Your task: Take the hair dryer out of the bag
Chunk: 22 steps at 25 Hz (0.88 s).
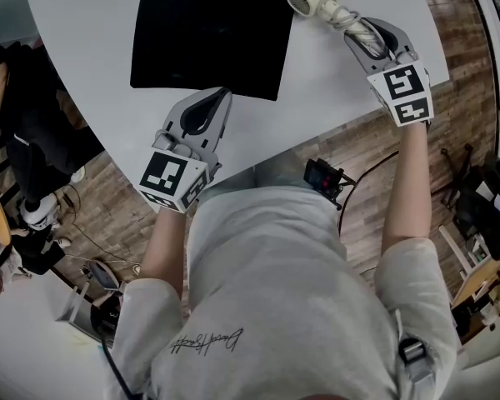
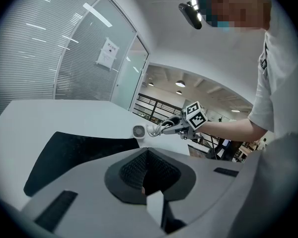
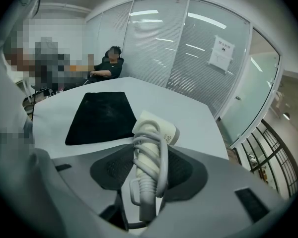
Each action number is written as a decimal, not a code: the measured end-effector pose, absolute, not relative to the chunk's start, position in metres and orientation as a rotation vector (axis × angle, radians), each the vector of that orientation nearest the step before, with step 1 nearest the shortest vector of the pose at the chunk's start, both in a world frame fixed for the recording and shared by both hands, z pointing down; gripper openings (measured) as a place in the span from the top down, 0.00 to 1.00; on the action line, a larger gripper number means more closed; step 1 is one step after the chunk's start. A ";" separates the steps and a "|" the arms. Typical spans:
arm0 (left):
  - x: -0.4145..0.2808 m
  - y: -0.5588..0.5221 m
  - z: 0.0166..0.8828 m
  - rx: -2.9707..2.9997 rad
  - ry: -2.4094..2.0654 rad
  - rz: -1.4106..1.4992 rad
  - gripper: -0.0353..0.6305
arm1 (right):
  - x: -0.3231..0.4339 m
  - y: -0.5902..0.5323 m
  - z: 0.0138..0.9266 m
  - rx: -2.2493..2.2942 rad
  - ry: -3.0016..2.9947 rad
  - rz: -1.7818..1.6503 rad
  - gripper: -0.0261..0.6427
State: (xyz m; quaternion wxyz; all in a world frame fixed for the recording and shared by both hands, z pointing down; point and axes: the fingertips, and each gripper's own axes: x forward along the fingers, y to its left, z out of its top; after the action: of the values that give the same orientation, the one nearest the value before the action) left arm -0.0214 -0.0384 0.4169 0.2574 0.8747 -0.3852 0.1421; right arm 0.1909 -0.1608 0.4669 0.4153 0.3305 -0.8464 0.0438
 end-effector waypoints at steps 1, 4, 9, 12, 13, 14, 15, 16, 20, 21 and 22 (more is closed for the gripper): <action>-0.022 -0.039 0.418 2.369 -1.047 0.386 0.93 | 0.189 -0.164 0.469 0.843 -2.125 0.108 0.66; -0.024 -0.042 0.420 2.360 -1.058 0.385 0.93 | 0.182 -0.173 0.478 0.887 -2.109 0.098 0.66; -0.028 -0.041 0.419 2.347 -1.075 0.383 0.93 | 0.184 -0.183 0.482 0.968 -2.064 0.048 0.66; -0.033 -0.043 0.421 2.339 -1.085 0.384 0.93 | 0.181 -0.187 0.487 0.987 -2.029 0.020 0.66; -0.034 -0.043 0.421 2.337 -1.088 0.382 0.93 | 0.181 -0.188 0.490 0.997 -2.021 0.029 0.66; -0.035 -0.044 0.422 2.335 -1.089 0.379 0.93 | 0.181 -0.188 0.493 1.008 -2.012 0.045 0.66; -0.035 -0.045 0.422 2.333 -1.090 0.377 0.93 | 0.182 -0.189 0.496 1.017 -2.003 0.061 0.66; -0.036 -0.046 0.423 2.332 -1.091 0.375 0.93 | 0.182 -0.189 0.499 1.022 -1.992 0.073 0.65; -0.037 -0.045 0.423 2.330 -1.089 0.377 0.93 | 0.185 -0.185 0.511 1.014 -1.945 0.103 0.65; -0.037 -0.045 0.423 2.330 -1.087 0.379 0.93 | 0.186 -0.184 0.514 1.013 -1.933 0.112 0.65; -0.036 -0.045 0.423 2.330 -1.085 0.380 0.93 | 0.188 -0.183 0.517 1.011 -1.921 0.122 0.65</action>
State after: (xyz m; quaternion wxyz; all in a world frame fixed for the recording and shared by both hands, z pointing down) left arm -0.0363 -0.0451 0.4234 0.2683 0.8639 -0.4024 0.1408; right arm 0.1884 -0.1831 0.5169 0.4651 0.4118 -0.7821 0.0497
